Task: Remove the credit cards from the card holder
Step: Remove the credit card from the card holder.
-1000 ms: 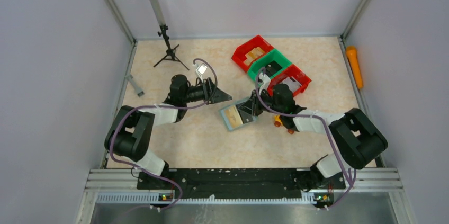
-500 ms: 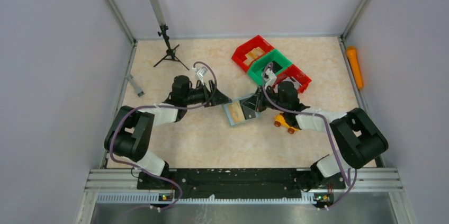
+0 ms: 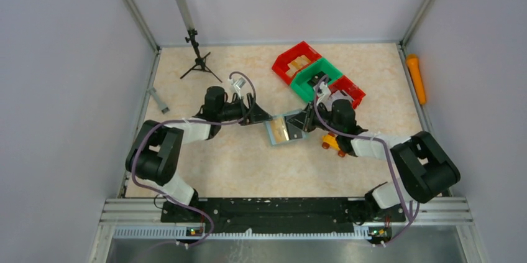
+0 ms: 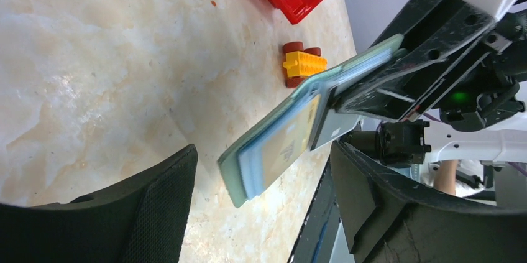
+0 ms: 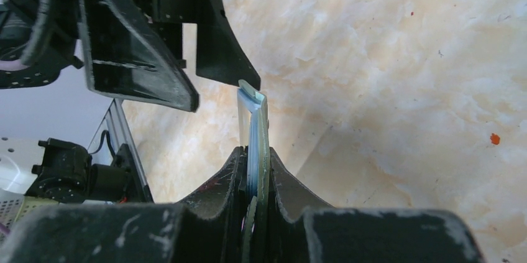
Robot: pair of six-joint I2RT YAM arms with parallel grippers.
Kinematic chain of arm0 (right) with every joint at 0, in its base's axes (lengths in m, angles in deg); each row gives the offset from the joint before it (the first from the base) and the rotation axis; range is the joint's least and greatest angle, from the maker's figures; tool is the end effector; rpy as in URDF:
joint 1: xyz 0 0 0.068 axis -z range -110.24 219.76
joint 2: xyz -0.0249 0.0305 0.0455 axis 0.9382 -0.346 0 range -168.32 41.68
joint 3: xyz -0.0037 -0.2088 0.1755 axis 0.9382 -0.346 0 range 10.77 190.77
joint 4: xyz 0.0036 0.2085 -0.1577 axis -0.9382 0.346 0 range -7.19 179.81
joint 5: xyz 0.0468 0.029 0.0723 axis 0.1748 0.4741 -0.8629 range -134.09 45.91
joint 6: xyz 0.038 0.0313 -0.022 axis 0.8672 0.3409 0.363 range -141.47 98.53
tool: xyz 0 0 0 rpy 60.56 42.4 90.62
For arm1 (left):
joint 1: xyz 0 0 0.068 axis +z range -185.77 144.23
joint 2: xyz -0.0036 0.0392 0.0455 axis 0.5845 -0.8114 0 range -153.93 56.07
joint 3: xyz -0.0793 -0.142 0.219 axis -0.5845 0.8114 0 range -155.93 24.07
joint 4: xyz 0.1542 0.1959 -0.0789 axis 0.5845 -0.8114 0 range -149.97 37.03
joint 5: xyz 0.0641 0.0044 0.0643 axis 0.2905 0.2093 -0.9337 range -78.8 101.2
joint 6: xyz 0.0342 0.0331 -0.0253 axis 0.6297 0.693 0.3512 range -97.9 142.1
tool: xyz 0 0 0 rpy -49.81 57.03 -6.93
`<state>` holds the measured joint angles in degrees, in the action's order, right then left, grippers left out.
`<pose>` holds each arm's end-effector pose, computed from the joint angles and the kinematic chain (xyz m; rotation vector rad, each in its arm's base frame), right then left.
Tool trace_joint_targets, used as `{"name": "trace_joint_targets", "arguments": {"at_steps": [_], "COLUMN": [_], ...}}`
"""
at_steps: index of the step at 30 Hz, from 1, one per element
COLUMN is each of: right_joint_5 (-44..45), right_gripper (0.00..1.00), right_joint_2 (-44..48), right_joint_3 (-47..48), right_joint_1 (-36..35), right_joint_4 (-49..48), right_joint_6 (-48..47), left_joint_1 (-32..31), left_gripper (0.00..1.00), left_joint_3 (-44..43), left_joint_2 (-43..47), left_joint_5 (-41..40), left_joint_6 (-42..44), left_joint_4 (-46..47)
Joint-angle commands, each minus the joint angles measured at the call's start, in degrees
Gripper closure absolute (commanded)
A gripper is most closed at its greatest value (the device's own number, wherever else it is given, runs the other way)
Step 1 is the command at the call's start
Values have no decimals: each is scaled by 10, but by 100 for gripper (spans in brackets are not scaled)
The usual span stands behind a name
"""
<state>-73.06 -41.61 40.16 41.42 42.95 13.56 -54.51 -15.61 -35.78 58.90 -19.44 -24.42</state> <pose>0.2417 0.1500 0.1875 -0.2755 1.9471 1.2143 0.2907 -0.1265 0.1814 0.1778 2.1474 -1.4712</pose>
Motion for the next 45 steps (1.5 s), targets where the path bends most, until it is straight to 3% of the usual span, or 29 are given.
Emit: {"name": "trace_joint_targets", "arguments": {"at_steps": [1, 8, 11, 16, 20, 25, 29, 32, 45], "right_joint_5": [19, 18, 21, 22, 22, 88, 141, 127, -16], "right_gripper": [100, 100, 100, 100, 98, 64, 50, 50, 51], "right_joint_2": [45, 52, 51, 46, 37, 41, 67, 85, 91], "right_joint_3": [-12, -27, -28, -26, -20, 7, 6, -10, -50], "right_joint_1": [8, 11, 13, 14, 14, 14, 14, 13, -5], "right_joint_4": [-70, -104, -105, -104, -95, 21, 62, 36, -140], "right_joint_6": [9, 23, 23, 24, 20, -20, -40, -46, -42], "left_joint_1": [-1, -25, -32, -36, -35, -29, -19, -19, -19], "left_gripper": [20, 26, 40, 74, 90, 95, 100, 100, 100], "left_joint_3": [-18, -33, -31, -23, -17, -18, -22, -28, -8], "left_joint_2": [-22, -41, -46, -42, -30, -18, -8, 1, 27], "left_joint_5": [42, 61, 74, 86, 79, 53, 13, -12, -10], "left_joint_6": [-21, -26, -43, -66, -59, -34, -3, 20, 19], "left_joint_4": [48, 56, 92, 135, 134, 91, 30, -16, 14]}}
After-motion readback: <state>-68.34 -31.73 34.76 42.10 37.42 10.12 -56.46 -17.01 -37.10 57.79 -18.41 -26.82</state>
